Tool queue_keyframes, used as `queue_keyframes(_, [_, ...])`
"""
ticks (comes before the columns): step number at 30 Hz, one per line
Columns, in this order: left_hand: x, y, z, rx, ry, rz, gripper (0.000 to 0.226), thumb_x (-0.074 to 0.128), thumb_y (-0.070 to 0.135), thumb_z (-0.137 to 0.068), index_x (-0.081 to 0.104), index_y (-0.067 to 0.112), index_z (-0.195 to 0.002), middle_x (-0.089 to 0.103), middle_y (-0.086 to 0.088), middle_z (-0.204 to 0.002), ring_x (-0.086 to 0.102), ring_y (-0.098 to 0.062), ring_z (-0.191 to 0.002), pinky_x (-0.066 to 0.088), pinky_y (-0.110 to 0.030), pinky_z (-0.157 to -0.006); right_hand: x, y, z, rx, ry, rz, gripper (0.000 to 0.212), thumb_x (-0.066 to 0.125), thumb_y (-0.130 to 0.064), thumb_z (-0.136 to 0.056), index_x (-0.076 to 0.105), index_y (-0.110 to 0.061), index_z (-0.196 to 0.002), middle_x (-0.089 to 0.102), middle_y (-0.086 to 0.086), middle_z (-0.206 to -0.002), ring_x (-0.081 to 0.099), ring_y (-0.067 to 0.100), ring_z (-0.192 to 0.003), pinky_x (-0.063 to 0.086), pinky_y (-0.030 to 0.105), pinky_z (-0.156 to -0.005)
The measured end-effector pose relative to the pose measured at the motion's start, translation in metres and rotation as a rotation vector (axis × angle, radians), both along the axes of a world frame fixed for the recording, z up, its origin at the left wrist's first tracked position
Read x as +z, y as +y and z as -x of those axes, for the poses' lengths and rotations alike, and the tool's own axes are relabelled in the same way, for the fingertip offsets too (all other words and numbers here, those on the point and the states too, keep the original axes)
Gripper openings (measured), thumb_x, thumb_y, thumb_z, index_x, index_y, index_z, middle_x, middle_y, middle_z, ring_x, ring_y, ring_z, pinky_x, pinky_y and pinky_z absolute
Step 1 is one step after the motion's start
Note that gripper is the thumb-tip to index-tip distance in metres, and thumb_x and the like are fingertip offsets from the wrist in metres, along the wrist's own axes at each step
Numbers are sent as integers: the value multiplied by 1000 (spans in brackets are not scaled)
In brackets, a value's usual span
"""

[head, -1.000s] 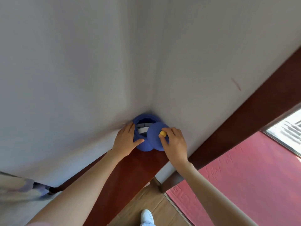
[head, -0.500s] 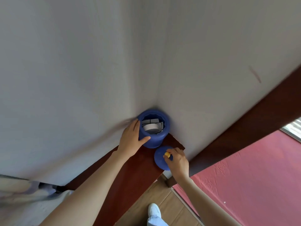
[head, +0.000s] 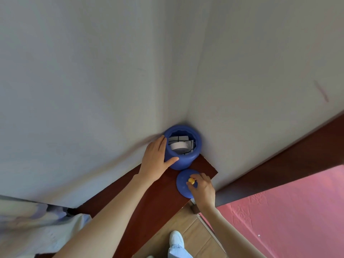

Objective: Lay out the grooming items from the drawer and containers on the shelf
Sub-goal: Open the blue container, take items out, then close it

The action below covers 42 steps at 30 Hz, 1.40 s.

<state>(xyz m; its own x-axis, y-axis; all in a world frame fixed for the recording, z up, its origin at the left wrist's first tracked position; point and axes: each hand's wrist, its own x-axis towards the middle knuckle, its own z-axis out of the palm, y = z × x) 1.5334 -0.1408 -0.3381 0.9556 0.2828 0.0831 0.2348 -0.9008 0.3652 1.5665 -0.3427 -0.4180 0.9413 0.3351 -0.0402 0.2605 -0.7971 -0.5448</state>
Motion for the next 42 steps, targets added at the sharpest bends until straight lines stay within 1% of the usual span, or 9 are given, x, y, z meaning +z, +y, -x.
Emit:
queue_keyframes(6, [3,0,1,-2,24,-1,95,27,73,-81,29,5,-147,34,-12,-151,35,-27,-137,26,-35,-112,7,-9,2,65,-58,-22,26,73,-26,-79,70,-18,-103,64,-3,-102,57,20,-94,44,25,-71])
queue_keyframes(13, [5,-2,1,4,3,58,100,27,79,-78,30,5,-146,35,-12,-151,35,-26,-137,27,-35,-112,73,-6,-17,69,-373,-221,25,61,-32,-85,67,-16,-103,64,-5,-104,52,10,-100,45,21,-76])
queue_keyframes(17, [4,-2,1,22,4,82,109,12,85,-74,31,6,-146,35,-11,-151,35,-26,-137,26,-33,-111,106,26,-51,193,-326,-197,33,70,-21,-83,65,-13,-115,64,2,-112,54,18,-106,43,24,-86])
queue_keyframes(21, [3,-2,0,27,9,77,102,23,80,-75,30,7,-147,35,-10,-151,35,-24,-137,24,-30,-111,116,55,-85,397,-121,-23,44,67,-22,-86,58,-12,-127,59,6,-126,47,24,-119,35,28,-97])
queue_keyframes(25, [-1,0,0,27,4,83,97,27,76,-77,30,8,-147,36,-9,-150,35,-23,-137,26,-31,-112,108,74,-101,550,-85,212,47,67,-21,-81,58,-14,-127,60,6,-125,45,26,-120,34,31,-97])
queue_keyframes(28, [-3,1,0,19,-4,85,105,18,84,-76,31,8,-146,37,-9,-150,36,-23,-137,24,-30,-112,101,80,-104,611,-124,318,43,64,-17,-79,60,-17,-122,62,5,-117,44,28,-117,35,35,-90])
queue_keyframes(30, [-3,1,-1,19,-14,87,107,11,85,-75,32,7,-146,37,-9,-150,36,-23,-137,22,-27,-111,98,81,-105,613,-144,330,37,61,-14,-80,63,-16,-117,64,5,-111,46,28,-113,36,34,-86])
queue_keyframes(34, [-2,1,0,17,-17,81,102,22,81,-76,28,10,-148,32,-6,-153,31,-20,-140,14,-22,-110,95,81,-107,613,-155,333,31,57,-14,-82,64,-16,-111,65,4,-107,47,27,-111,35,33,-84])
queue_keyframes(42, [5,1,2,3,-2,0,88,28,67,-82,39,4,-142,42,-13,-146,41,-27,-134,31,-34,-109,134,70,-103,494,-169,73,32,65,-22,-82,65,-19,-115,65,2,-110,58,24,-100,43,31,-79])
